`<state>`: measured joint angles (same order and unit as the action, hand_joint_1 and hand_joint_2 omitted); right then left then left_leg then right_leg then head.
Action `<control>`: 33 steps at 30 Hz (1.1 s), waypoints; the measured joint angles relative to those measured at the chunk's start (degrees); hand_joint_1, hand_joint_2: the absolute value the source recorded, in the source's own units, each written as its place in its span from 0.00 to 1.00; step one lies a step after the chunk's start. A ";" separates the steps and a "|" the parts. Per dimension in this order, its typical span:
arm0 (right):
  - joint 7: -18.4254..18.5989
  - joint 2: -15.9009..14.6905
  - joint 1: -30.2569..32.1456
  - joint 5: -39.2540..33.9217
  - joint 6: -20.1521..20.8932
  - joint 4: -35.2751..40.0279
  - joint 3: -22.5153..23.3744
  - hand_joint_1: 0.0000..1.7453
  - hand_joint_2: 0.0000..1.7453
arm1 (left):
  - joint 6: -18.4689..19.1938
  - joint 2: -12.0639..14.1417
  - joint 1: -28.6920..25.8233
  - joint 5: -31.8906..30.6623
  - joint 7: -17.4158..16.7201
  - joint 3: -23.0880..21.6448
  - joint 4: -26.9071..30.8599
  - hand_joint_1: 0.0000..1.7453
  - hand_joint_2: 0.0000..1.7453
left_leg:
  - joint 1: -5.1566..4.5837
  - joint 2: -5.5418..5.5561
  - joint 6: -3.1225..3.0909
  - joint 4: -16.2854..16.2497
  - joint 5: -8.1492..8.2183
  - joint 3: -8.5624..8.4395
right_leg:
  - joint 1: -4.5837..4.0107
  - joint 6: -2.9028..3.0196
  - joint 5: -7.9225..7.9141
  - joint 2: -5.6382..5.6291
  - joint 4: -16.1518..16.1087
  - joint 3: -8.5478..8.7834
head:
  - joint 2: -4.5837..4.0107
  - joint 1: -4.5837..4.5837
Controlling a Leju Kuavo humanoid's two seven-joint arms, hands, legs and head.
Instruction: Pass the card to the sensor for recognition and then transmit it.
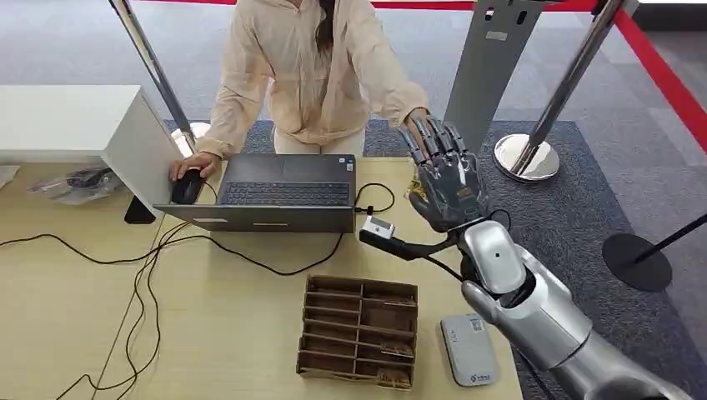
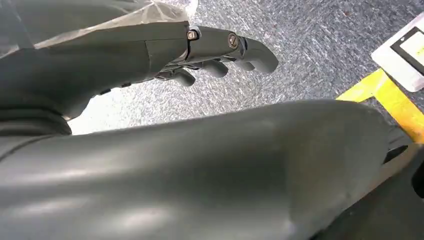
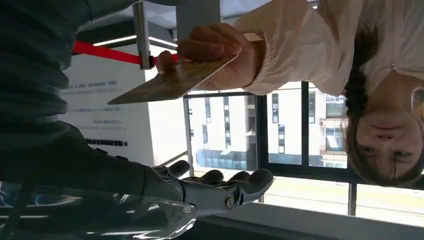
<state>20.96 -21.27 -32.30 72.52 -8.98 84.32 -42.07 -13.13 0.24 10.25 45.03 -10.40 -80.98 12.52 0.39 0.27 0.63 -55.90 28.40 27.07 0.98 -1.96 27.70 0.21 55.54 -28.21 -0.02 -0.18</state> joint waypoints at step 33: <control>1.64 -0.57 1.75 2.89 -3.17 -0.76 3.85 0.78 1.00 | -0.15 0.07 -0.11 0.77 0.50 -0.02 0.00 0.00 0.00 | 0.00 0.00 0.00 0.00 0.00 0.00 | 0.00 0.00 0.00 0.00 0.00 0.00 | 0.00 0.00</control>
<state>22.60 -21.84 -30.54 75.41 -12.15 83.56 -38.23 -13.29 0.31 10.13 45.79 -9.90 -81.00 12.52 0.39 0.27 0.63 -55.91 28.40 27.06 0.98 -1.96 27.70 0.21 55.54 -28.21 -0.02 -0.17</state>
